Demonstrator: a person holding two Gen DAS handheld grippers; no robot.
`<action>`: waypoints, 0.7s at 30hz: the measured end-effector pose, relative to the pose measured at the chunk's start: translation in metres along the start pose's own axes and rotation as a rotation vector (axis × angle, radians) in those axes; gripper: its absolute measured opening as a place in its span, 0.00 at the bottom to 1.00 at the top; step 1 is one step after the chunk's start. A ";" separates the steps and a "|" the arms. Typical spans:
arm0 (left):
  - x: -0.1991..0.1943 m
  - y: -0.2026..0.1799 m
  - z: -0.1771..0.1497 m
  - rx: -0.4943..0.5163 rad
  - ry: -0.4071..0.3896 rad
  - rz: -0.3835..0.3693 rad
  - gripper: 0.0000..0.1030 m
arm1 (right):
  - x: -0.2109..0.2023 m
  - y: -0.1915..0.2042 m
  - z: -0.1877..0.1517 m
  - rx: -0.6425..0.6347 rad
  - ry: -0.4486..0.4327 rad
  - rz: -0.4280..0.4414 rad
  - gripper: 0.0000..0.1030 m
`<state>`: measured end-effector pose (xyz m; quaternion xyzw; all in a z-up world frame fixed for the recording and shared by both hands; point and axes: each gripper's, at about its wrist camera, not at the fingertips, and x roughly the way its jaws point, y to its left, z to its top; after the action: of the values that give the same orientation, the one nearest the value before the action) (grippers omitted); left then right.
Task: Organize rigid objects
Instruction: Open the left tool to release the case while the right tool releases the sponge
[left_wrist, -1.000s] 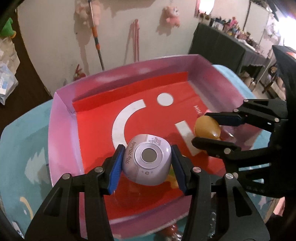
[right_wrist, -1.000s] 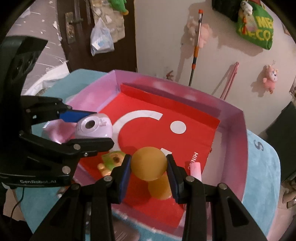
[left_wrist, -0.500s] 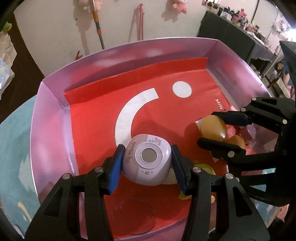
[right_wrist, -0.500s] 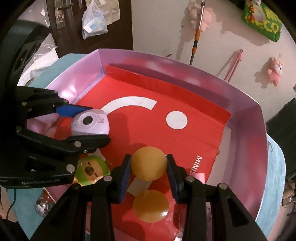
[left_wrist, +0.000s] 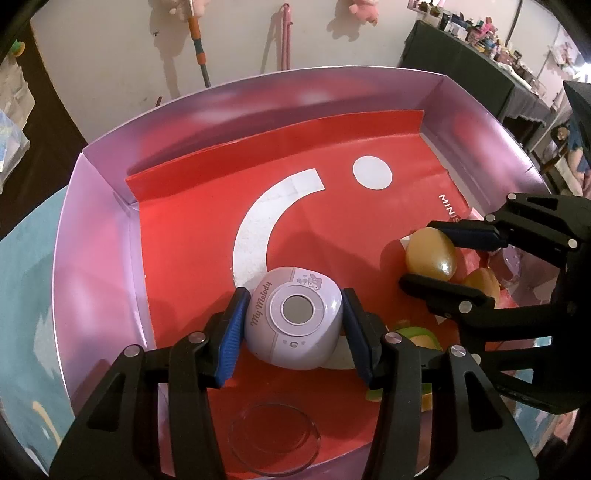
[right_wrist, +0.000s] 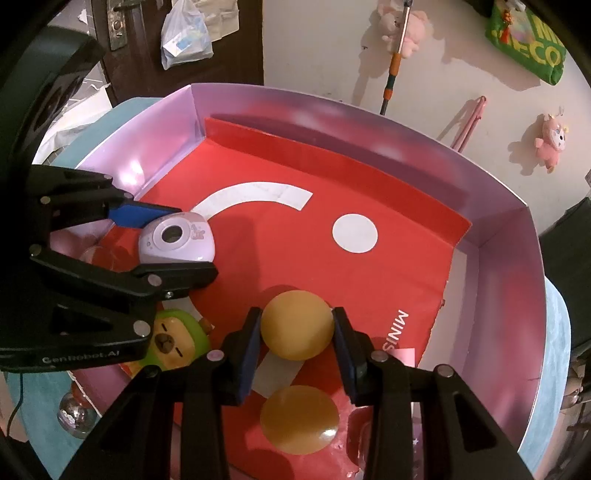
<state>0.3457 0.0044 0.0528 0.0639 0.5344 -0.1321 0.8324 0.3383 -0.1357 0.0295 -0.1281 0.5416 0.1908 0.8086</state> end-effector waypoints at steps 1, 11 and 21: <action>0.002 0.000 0.001 0.002 0.000 0.002 0.47 | 0.000 0.000 0.000 0.001 0.000 0.000 0.39; 0.001 0.002 0.003 -0.017 -0.001 -0.024 0.51 | 0.000 0.000 0.001 0.006 0.001 0.004 0.42; -0.011 0.004 0.003 -0.026 -0.037 -0.026 0.59 | -0.002 -0.003 0.001 0.026 -0.003 0.006 0.44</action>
<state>0.3444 0.0089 0.0639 0.0435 0.5213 -0.1371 0.8412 0.3401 -0.1382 0.0316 -0.1156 0.5434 0.1864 0.8103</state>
